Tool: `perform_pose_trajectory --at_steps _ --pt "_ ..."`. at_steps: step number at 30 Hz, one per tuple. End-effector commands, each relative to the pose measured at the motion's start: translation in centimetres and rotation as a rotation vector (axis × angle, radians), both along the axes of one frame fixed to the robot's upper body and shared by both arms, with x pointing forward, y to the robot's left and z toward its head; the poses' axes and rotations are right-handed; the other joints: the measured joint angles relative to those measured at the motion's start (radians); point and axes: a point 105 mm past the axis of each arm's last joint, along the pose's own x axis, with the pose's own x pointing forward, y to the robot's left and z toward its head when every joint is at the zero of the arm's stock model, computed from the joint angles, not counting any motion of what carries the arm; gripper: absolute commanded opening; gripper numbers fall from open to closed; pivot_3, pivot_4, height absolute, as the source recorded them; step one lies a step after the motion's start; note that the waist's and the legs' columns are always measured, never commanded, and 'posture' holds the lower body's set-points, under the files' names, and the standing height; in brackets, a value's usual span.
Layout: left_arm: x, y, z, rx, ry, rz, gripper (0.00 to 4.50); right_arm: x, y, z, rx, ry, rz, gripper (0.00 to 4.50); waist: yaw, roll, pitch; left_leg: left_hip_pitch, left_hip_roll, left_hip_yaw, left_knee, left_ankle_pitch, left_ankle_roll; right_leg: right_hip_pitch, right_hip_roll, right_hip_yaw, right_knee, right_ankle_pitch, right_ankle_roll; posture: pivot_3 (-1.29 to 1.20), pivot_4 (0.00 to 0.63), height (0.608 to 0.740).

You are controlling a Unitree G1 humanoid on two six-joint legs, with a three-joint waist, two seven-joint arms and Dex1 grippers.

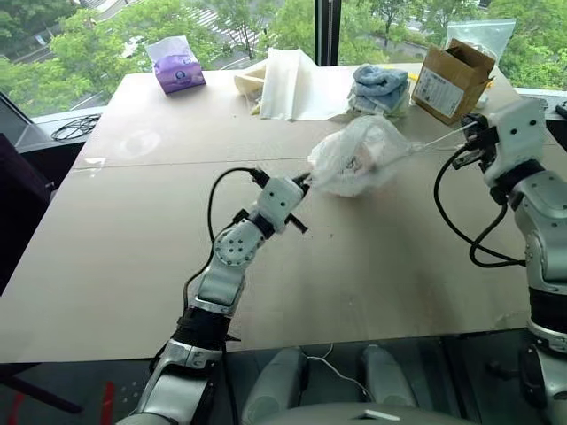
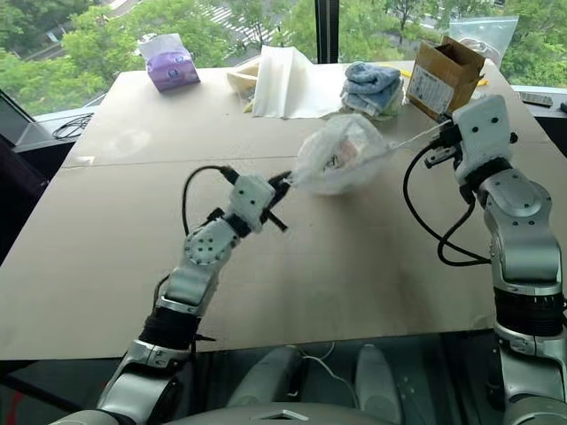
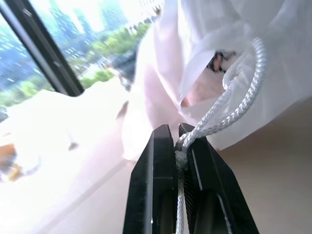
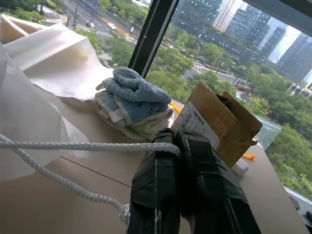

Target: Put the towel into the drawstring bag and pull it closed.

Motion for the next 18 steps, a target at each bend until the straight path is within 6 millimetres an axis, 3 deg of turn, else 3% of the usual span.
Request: perform_pose_trajectory --at_steps 1,6,11,18 --pt "0.0 2.3 4.0 -0.009 -0.21 0.167 0.11 -0.4 -1.9 3.1 -0.001 -0.118 -0.073 0.0 0.002 0.0 0.0 0.0 0.0 0.0 0.0 0.0 0.0 0.0 0.0 0.0 0.0 0.0 0.0 0.0 0.15 0.74" --pt "1.7 7.4 7.4 -0.086 -0.305 0.461 0.11 -0.1 -3.6 4.1 0.012 -0.171 -0.155 0.0 -0.002 0.0 0.0 0.0 0.001 0.0 0.0 0.0 0.0 -0.001 0.001 0.0 0.001 0.0 0.0 0.0 0.15 0.74" --pt "2.9 10.1 9.7 -0.069 -0.367 0.617 0.11 -0.1 -5.2 4.0 0.031 -0.19 -0.235 0.0 -0.001 0.0 0.0 0.0 0.001 0.0 0.0 0.0 0.0 -0.001 0.001 -0.001 0.001 0.0 0.0 0.0 0.15 0.74" --pt "4.5 12.3 8.7 -0.053 -0.303 0.742 0.11 -0.9 -8.4 3.3 0.116 -0.195 -0.402 0.0 -0.004 0.0 0.0 -0.001 0.001 0.0 0.0 0.0 0.0 -0.001 0.001 -0.001 0.001 0.0 0.0 0.0 0.15 0.74"
